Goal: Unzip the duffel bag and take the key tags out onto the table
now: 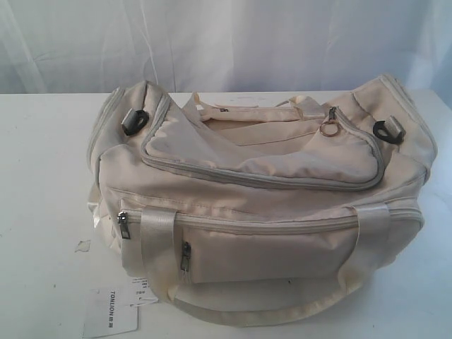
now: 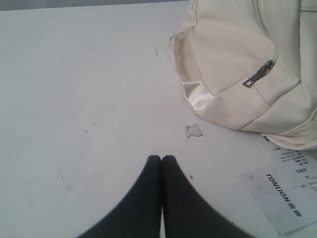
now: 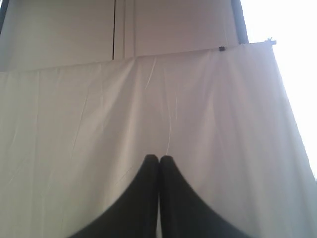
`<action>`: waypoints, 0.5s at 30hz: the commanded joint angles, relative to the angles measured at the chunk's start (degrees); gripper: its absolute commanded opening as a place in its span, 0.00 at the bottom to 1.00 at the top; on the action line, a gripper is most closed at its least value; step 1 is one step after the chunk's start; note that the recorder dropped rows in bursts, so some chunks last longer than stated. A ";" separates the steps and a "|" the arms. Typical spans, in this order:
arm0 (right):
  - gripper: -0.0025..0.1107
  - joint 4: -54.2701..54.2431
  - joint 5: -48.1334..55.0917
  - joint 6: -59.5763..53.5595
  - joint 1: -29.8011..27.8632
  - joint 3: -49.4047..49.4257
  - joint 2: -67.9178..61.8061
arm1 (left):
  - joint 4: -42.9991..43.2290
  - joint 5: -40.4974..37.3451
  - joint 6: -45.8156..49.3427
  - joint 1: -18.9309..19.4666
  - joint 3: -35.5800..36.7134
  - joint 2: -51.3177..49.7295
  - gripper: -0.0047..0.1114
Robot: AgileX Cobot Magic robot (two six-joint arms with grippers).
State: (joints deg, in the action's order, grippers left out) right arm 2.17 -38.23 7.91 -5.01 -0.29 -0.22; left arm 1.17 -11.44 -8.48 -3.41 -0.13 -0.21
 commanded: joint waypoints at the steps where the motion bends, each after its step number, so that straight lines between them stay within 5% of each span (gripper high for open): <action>1: 0.02 -0.04 -0.80 0.33 -0.20 0.29 0.22 | -0.25 1.10 -0.57 -0.39 0.13 0.21 0.04; 9: 0.02 -0.04 3.39 4.43 -0.20 0.29 0.22 | -0.25 6.34 -0.57 -0.39 0.13 0.21 0.04; 15: 0.02 -0.21 11.41 23.01 -0.20 0.29 0.22 | -0.25 21.08 -0.71 -0.39 0.13 0.21 0.04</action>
State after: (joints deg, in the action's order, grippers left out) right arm 2.17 -31.03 22.67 -5.01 -0.29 -0.22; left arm 1.17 1.89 -8.48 -3.41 -0.13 -0.21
